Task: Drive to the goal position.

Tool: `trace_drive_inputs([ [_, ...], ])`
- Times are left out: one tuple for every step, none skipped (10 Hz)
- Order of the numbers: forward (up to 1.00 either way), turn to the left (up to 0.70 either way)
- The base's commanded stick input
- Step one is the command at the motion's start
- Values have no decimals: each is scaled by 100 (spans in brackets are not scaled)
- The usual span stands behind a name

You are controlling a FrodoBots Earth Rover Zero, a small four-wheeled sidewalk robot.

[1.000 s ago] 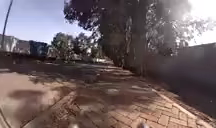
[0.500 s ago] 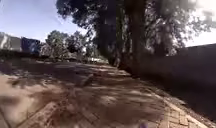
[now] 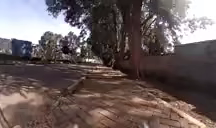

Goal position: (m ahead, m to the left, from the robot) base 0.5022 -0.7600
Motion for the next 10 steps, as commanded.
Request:
trace_drive_inputs([
  [100, 0],
  [100, 12],
  [100, 33],
  [100, 40],
  [100, 0],
  [100, 0],
  [100, 0],
  [100, 0],
  [100, 0],
  [100, 0],
])
